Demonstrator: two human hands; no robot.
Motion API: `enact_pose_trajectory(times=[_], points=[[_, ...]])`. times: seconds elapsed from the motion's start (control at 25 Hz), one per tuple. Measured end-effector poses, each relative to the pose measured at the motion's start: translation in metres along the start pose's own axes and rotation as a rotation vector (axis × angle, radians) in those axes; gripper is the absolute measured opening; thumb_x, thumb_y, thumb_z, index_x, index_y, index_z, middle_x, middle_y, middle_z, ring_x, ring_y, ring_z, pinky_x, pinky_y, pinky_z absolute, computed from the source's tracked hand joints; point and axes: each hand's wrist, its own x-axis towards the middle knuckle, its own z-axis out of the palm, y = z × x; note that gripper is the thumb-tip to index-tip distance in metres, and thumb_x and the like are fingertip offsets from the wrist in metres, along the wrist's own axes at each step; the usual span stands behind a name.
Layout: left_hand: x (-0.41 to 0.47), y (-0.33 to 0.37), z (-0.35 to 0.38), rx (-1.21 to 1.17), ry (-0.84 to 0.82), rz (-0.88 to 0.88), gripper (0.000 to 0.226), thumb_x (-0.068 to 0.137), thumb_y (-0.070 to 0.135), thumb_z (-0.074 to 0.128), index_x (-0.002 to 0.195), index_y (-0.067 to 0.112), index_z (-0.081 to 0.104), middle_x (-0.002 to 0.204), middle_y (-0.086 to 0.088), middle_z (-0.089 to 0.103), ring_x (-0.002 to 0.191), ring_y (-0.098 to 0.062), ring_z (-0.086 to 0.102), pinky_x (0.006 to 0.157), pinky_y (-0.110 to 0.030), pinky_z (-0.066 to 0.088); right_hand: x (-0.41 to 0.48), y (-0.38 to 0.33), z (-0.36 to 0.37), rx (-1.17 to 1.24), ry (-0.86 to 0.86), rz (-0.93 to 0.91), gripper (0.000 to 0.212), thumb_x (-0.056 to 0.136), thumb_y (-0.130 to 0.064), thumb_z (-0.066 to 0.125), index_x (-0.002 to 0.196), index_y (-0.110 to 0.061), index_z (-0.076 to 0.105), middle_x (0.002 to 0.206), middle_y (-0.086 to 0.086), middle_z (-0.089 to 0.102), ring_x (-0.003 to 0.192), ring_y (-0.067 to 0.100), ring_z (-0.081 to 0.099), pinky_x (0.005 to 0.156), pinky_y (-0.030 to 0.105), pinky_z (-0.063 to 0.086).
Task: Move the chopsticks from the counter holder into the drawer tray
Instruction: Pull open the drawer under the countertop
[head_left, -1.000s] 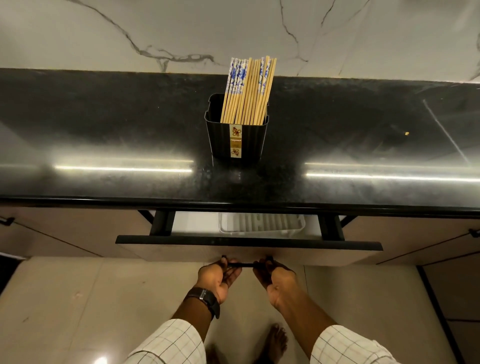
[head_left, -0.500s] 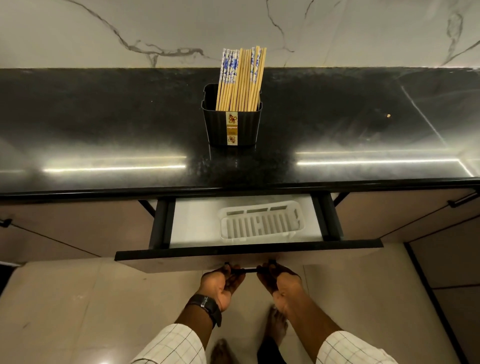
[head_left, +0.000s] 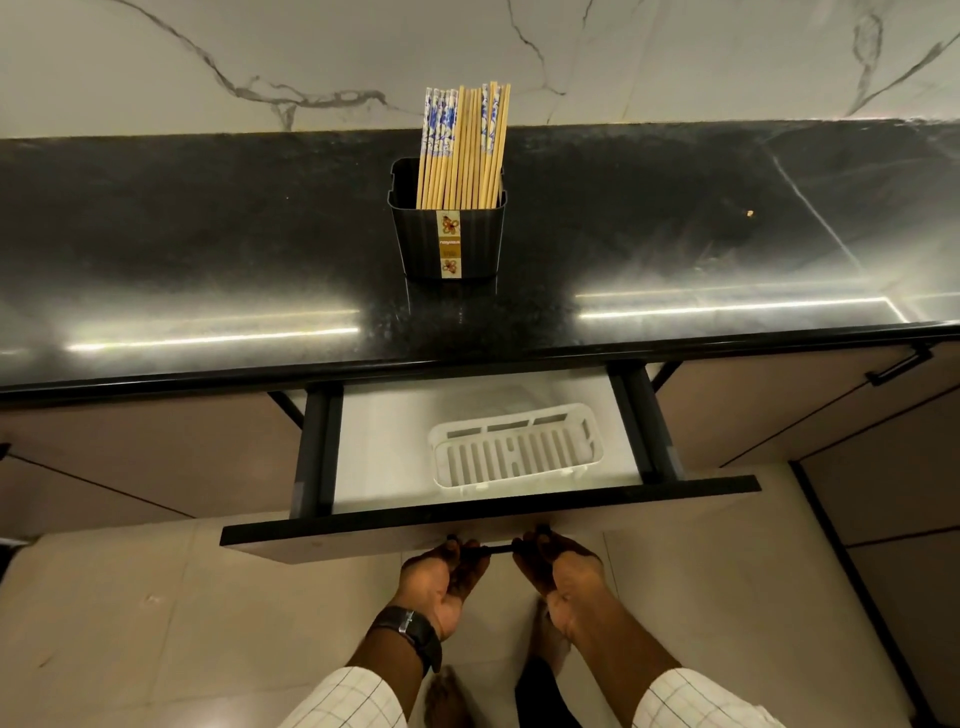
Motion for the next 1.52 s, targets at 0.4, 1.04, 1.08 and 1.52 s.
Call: enact_pose_trajectory(times=[0.4,1.04,1.08,1.52], points=[[-0.012,-0.016,-0.021,-0.005,0.02,-0.024,0.031,0.1,-0.005,0.05,0.13,-0.006,0.057,0.104,-0.028,0.067,0.09,-0.04,0.067,0.055,-0.048,0.063,-0.008,0.015,-0.02,-0.02,0.06,0.017,0.011,0.098,0.005,0.06,0.103,0.007,0.07,0.08,0.025,0.079,0.083,0.041,0.075,0.054,0.041,0.063],[-0.021,-0.023,-0.025,0.138,0.026,0.055,0.019,0.099,-0.011,0.047,0.113,-0.013,0.059,0.098,-0.026,0.064,0.087,-0.038,0.064,0.065,-0.048,0.064,-0.016,0.014,-0.032,-0.057,0.04,0.054,0.013,0.098,0.007,0.057,0.103,0.01,0.069,0.104,0.032,0.072,0.087,0.042,0.072,0.053,0.041,0.064],[-0.021,-0.022,-0.024,0.158,0.024,0.068,0.019,0.099,-0.011,0.046,0.114,-0.013,0.059,0.097,-0.025,0.064,0.086,-0.039,0.064,0.068,-0.049,0.063,-0.015,0.014,-0.031,-0.078,0.046,0.054,0.013,0.098,0.007,0.058,0.103,0.01,0.069,0.105,0.032,0.072,0.086,0.041,0.072,0.052,0.04,0.063],[-0.113,0.018,0.019,1.335,-0.247,0.111,0.041,0.097,0.041,0.061,0.082,0.003,0.07,0.061,-0.009,0.067,0.044,-0.02,0.061,0.047,-0.026,0.053,-0.093,-0.044,-0.032,-0.768,0.115,-0.541,0.015,0.09,-0.022,0.076,0.083,-0.012,0.068,0.068,0.006,0.071,0.055,0.015,0.067,0.049,0.021,0.054]])
